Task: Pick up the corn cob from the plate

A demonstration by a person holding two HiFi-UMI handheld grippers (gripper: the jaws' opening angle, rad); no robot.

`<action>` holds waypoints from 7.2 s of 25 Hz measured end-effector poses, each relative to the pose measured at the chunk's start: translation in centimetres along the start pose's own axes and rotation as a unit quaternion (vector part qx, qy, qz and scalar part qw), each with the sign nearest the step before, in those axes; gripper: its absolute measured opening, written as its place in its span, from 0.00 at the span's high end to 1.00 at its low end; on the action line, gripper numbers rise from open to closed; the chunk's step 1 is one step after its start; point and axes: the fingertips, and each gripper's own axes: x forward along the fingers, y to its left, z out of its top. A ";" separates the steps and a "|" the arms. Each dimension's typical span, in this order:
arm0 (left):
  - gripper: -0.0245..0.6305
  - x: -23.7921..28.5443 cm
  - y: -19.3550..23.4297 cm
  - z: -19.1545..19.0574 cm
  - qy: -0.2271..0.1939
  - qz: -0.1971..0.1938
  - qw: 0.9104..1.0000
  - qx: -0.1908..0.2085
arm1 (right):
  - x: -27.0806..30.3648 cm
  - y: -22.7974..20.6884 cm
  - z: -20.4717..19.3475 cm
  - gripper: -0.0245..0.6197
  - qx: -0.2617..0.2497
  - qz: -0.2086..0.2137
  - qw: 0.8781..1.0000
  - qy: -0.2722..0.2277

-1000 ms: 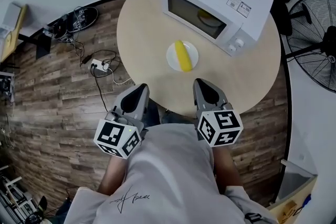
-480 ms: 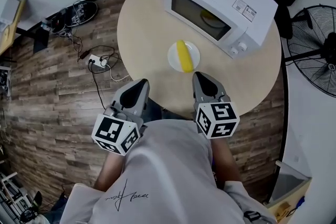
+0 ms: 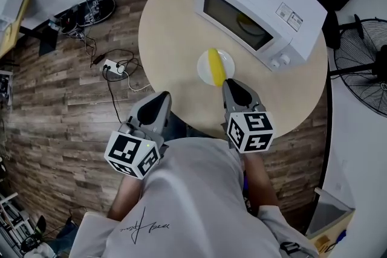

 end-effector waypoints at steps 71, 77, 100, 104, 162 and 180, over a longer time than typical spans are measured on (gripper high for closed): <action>0.98 1.4 6.9 -0.9 0.041 0.035 0.998 -0.044 | 15.4 -6.2 -11.5 0.48 -0.033 -0.026 0.969 0.243; 0.98 1.7 7.5 -0.8 0.043 0.034 0.997 -0.044 | 16.5 -6.7 -12.1 0.48 -0.029 -0.031 0.967 0.253; 0.98 3.4 8.7 -0.3 0.054 0.019 0.996 -0.067 | 18.9 -7.9 -13.4 0.48 -0.027 -0.056 0.961 0.270; 0.98 3.7 8.6 -0.4 0.057 0.017 0.996 -0.068 | 19.0 -7.9 -13.4 0.48 -0.038 -0.063 0.960 0.270; 0.98 1.9 6.1 -0.1 0.031 0.016 0.998 -0.060 | 17.3 -8.3 -13.3 0.54 -0.049 -0.066 0.959 0.272; 0.98 1.6 5.0 -0.5 0.034 0.012 0.998 -0.041 | 16.2 -8.3 -13.1 0.54 -0.038 -0.068 0.959 0.272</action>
